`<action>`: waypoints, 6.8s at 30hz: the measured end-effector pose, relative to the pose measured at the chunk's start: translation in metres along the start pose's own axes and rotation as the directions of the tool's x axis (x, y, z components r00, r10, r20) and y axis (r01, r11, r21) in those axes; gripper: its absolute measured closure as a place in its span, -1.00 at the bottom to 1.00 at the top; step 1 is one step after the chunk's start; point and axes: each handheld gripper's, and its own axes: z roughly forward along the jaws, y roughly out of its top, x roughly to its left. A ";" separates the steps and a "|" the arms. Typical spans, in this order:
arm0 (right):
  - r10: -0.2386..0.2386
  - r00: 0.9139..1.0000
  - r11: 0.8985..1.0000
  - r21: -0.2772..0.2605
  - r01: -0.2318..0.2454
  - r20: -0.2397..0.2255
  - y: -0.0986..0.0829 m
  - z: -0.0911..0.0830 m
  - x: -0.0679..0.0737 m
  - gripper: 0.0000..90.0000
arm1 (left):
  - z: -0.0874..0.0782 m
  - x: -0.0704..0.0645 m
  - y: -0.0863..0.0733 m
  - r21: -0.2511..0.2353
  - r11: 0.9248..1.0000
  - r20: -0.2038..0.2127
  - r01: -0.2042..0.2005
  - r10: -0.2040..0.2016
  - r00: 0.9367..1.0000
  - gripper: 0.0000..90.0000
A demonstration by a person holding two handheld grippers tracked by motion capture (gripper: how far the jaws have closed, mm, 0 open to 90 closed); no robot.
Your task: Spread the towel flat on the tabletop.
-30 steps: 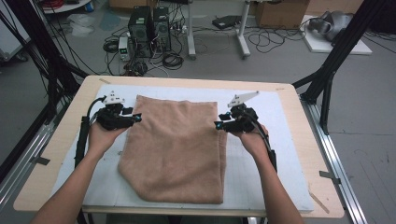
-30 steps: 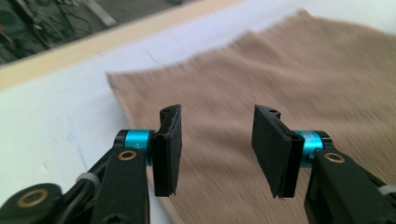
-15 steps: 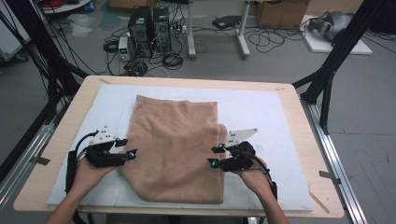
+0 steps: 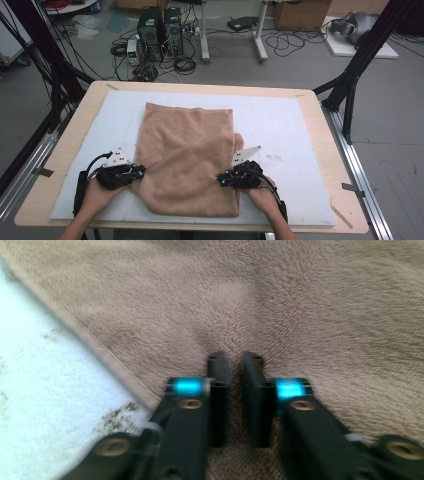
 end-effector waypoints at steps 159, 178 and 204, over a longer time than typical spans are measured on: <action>-0.102 0.965 0.985 -0.112 0.132 0.242 0.064 -0.084 -0.004 0.90 | -0.058 -0.003 0.100 -0.312 0.950 -0.078 0.009 -0.035 0.996 0.89; 0.013 0.968 1.000 0.002 -0.014 0.252 0.079 -0.056 -0.068 0.89 | 0.016 0.049 0.093 -0.034 0.995 -0.092 0.093 -0.096 0.991 0.88; -0.007 0.982 0.996 -0.088 0.024 0.191 0.044 -0.062 -0.032 0.40 | -0.007 -0.005 0.091 -0.088 0.996 0.037 0.032 -0.029 0.999 0.16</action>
